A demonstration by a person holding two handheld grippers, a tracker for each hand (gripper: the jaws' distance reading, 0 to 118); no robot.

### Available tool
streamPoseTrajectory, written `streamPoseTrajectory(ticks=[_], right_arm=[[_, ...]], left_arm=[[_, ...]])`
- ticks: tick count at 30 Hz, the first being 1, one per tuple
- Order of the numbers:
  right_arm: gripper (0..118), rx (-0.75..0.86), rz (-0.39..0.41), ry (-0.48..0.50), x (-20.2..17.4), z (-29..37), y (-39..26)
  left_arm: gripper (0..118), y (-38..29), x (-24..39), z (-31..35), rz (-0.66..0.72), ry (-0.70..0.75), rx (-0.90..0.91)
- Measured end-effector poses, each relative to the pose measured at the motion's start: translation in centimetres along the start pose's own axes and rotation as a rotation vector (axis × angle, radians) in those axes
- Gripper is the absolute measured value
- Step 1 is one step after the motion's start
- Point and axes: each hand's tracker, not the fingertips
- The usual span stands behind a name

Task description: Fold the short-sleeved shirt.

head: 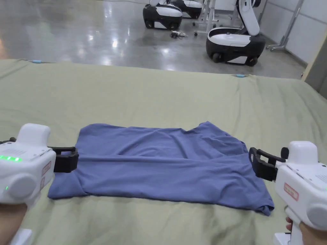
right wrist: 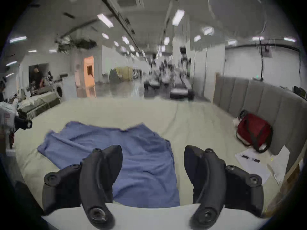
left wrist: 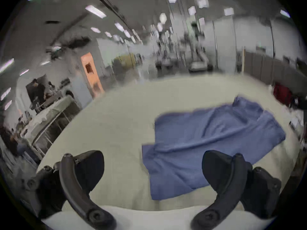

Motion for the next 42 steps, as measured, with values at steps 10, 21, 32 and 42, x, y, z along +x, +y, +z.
streamPoseTrajectory(ticks=[10, 21, 32, 42], right_arm=[[9, 0.023, -0.002, 0.087, -3.6, 8.3, -3.8], [9, -0.056, -0.002, 0.069, -3.0, 7.6, -6.4], [11, -0.249, -0.062, -0.058, 0.7, 4.2, -7.6], [80, -0.381, -0.103, -0.041, 3.8, -3.2, -8.0]], left_arm=[[1, -9.0, 1.1, 7.9, -0.049, -0.004, -0.033], [117, -8.2, -2.7, -3.6, 0.027, -0.034, -0.288], [91, -6.9, 1.3, -10.4, -0.064, -0.009, -0.482], [8, -5.3, 0.9, -9.7, -0.066, -0.029, -0.42]])
